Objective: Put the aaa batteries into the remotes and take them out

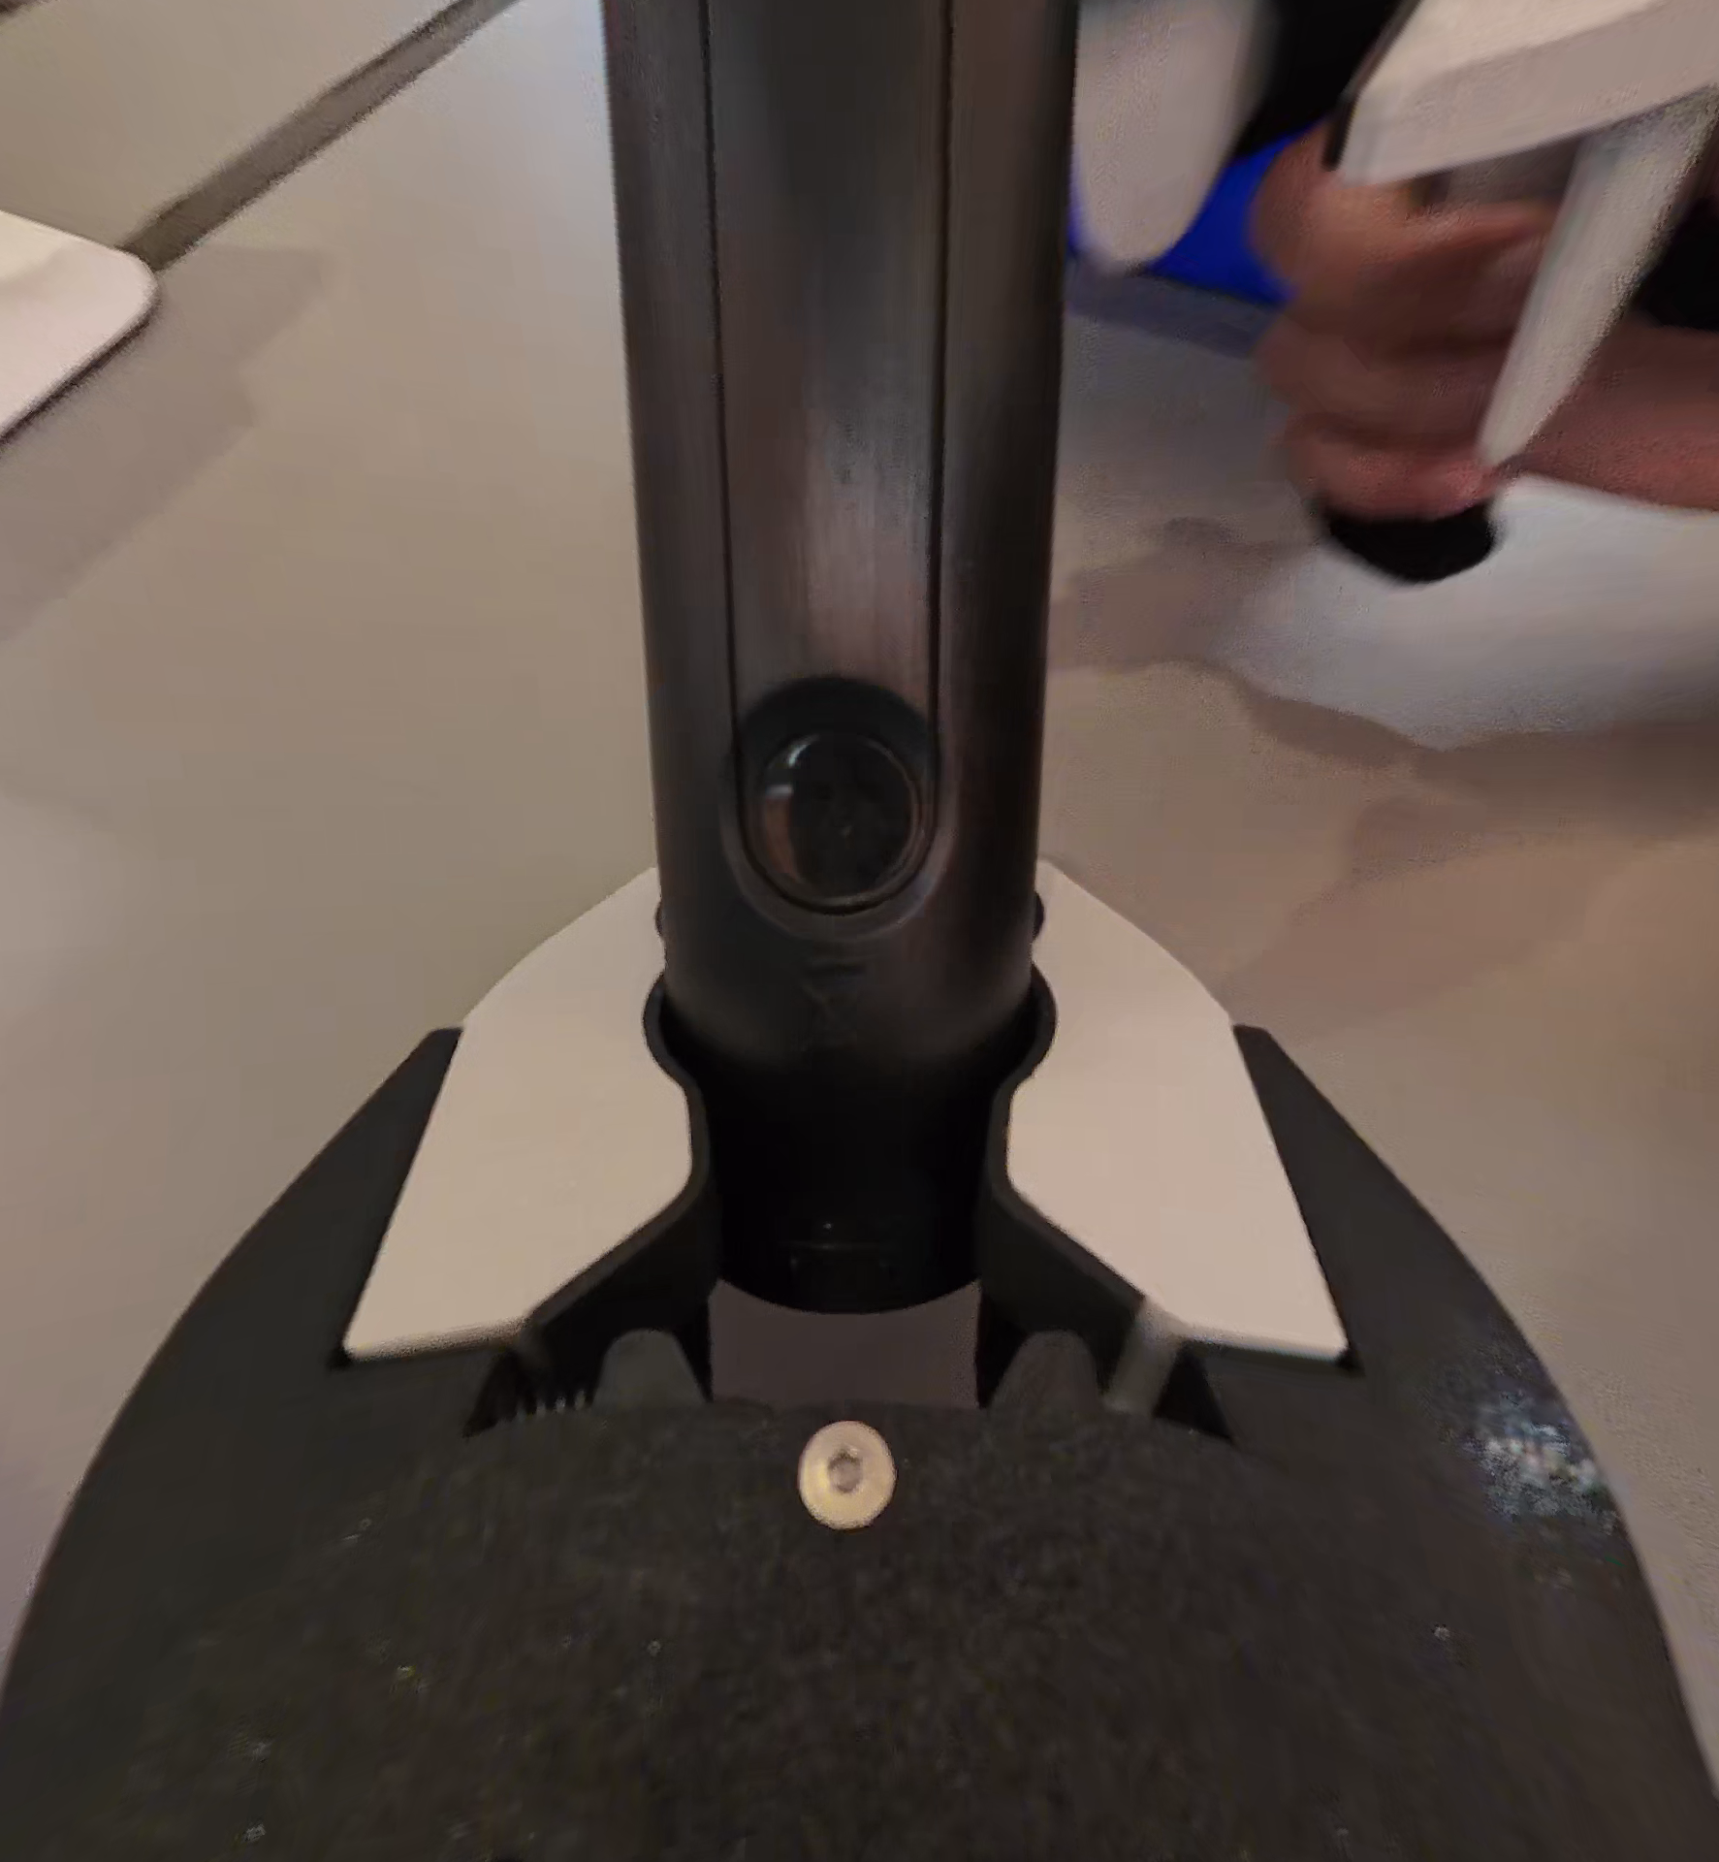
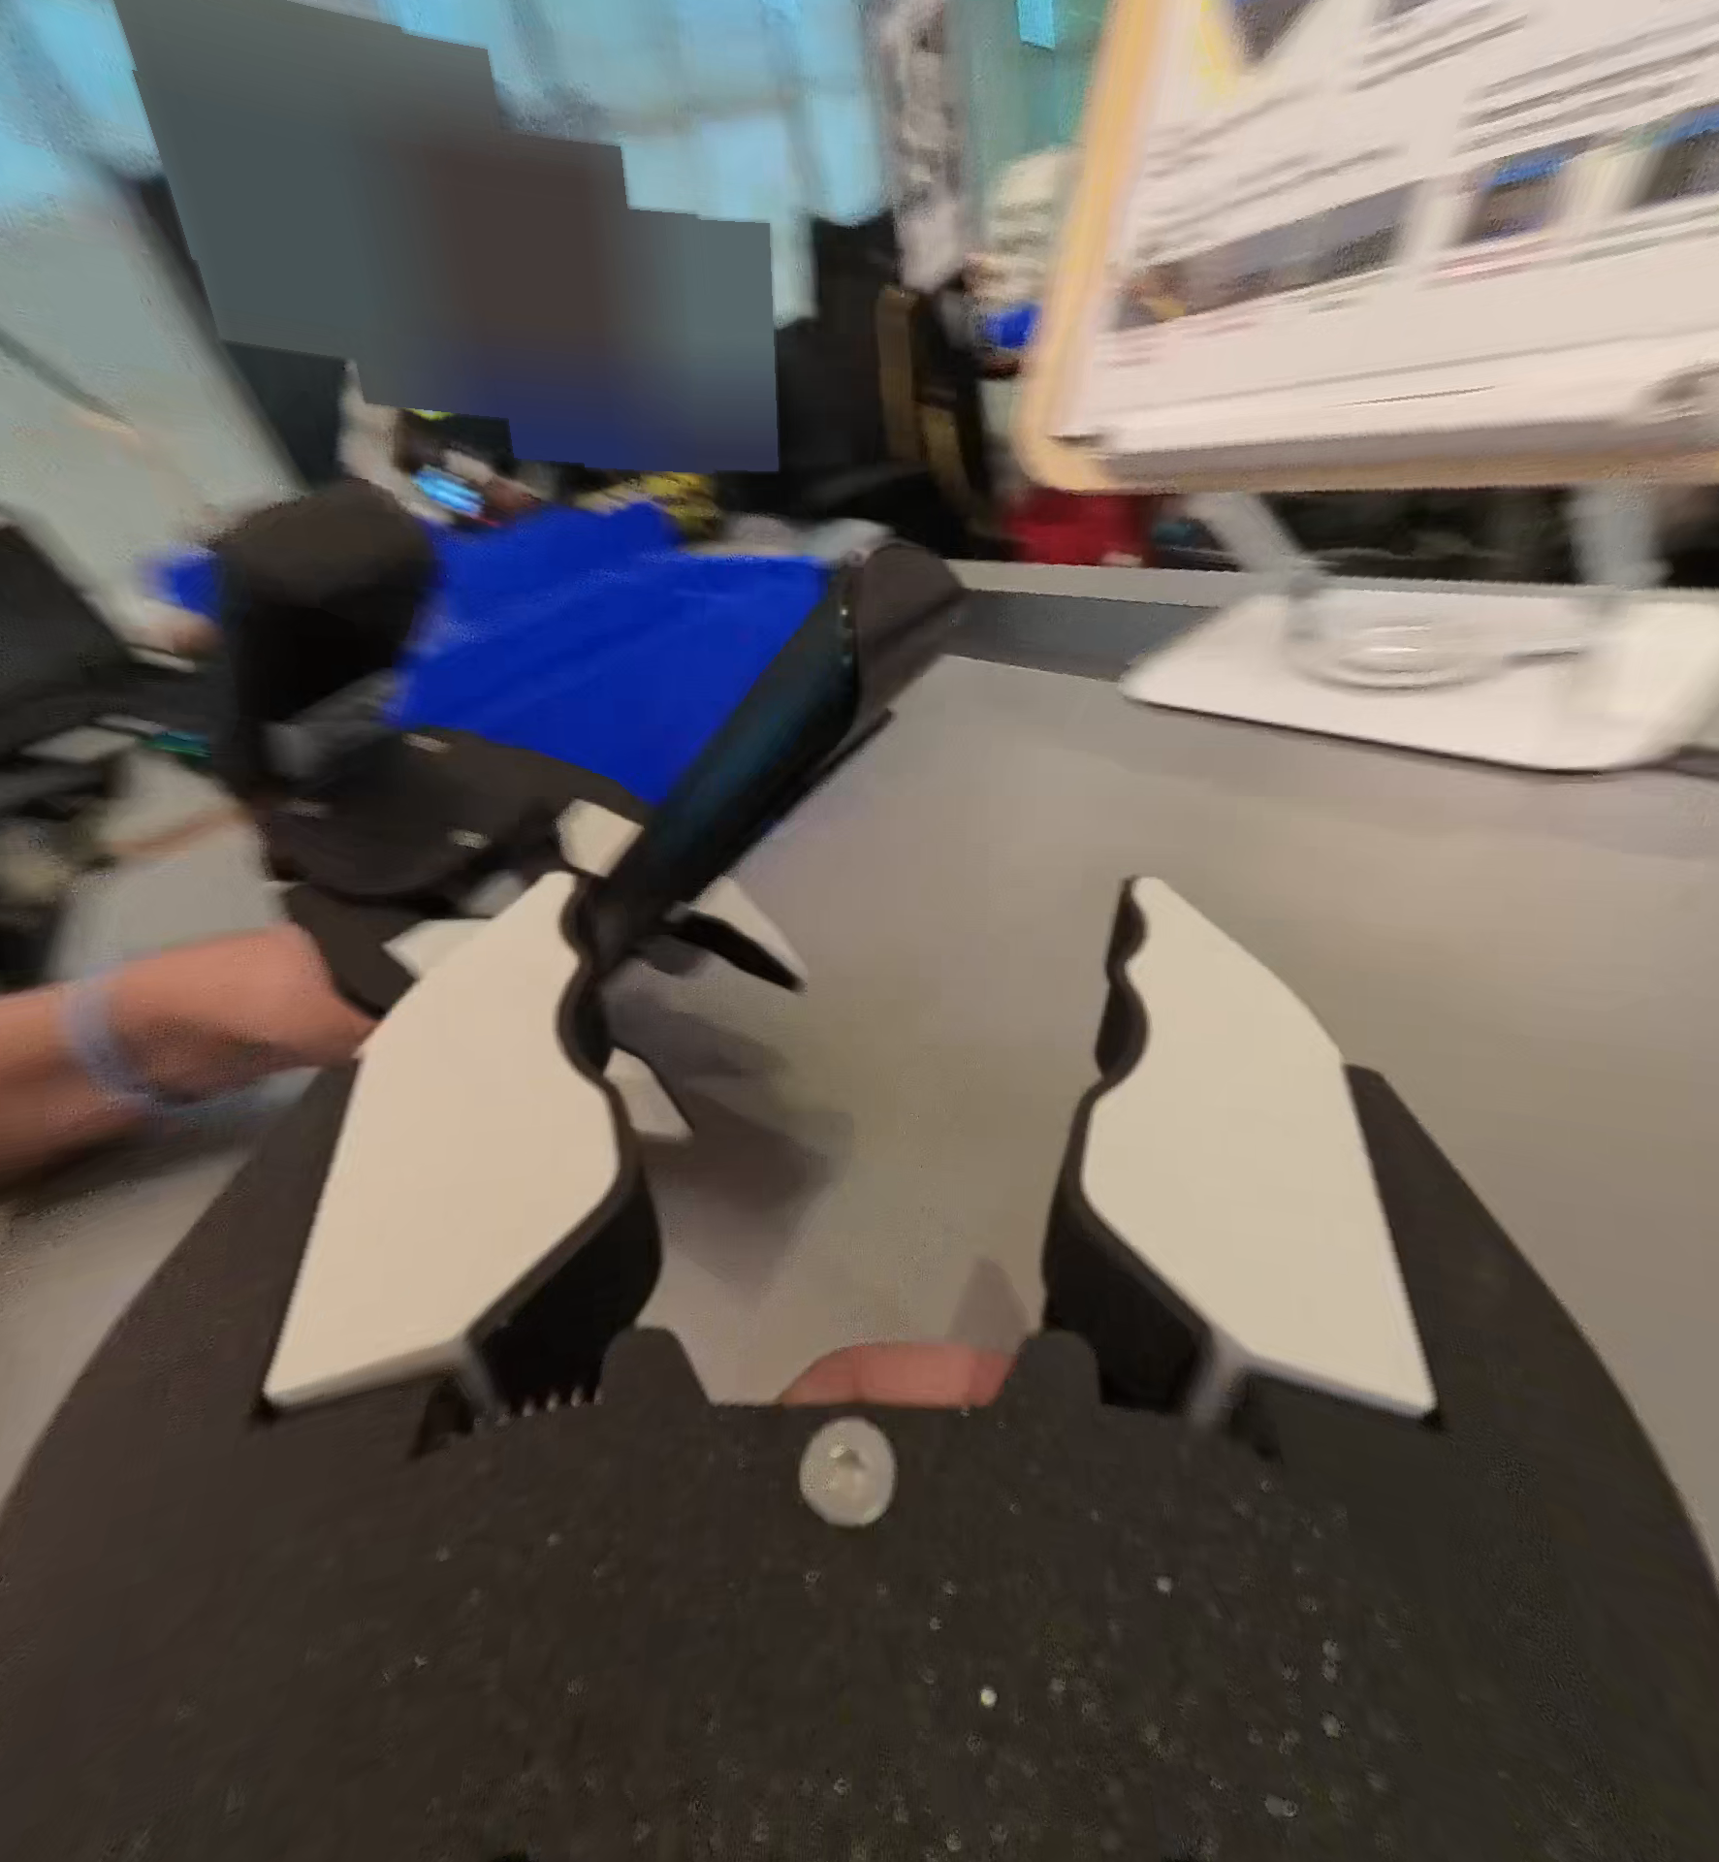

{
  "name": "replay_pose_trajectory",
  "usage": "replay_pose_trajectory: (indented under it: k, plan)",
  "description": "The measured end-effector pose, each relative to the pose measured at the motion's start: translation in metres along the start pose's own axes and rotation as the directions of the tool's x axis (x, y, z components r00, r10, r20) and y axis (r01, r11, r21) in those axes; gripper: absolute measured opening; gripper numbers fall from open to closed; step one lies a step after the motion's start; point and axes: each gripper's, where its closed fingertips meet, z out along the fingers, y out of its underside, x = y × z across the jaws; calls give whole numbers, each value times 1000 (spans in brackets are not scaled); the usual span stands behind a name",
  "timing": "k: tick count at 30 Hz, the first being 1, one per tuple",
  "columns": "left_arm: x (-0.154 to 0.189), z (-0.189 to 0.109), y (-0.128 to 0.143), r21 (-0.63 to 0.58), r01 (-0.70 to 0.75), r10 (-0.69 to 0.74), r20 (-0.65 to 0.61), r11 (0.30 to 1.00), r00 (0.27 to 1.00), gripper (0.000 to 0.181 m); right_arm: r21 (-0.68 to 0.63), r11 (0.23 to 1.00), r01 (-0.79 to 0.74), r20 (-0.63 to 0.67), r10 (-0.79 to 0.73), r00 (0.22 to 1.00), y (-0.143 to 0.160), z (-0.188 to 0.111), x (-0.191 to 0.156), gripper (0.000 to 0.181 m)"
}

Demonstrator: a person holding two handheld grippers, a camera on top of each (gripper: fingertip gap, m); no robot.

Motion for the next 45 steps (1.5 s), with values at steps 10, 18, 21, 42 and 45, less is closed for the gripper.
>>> replay_pose_trajectory:
  k: [10, 18, 21, 42, 45]
  plan:
    - [-5, 4, 8, -95, -38, 47, 103, 995, 994, 60, -254, 930, 266, -325, -341, 882, -6, 31, -12, 116]
    - [4, 3, 13, -139, -8, 24, 108, 990, 994, 59, -364, 887, 283, -446, -433, 783, 14, 32, 1, 133]
    - [4, 3, 17, -145, -10, 28, 124, 989, 992, 59, -360, 899, 248, -443, -399, 803, 21, 32, 3, 133]
    - [3, 0, 24, -130, 40, -26, 112, 991, 993, 59, -232, 970, 71, -334, -149, 931, 11, 22, 16, 48]
    - [2, 3, 25, -113, 59, -49, 90, 992, 995, 59, -251, 966, 65, -282, -137, 950, 11, 26, 14, 51]
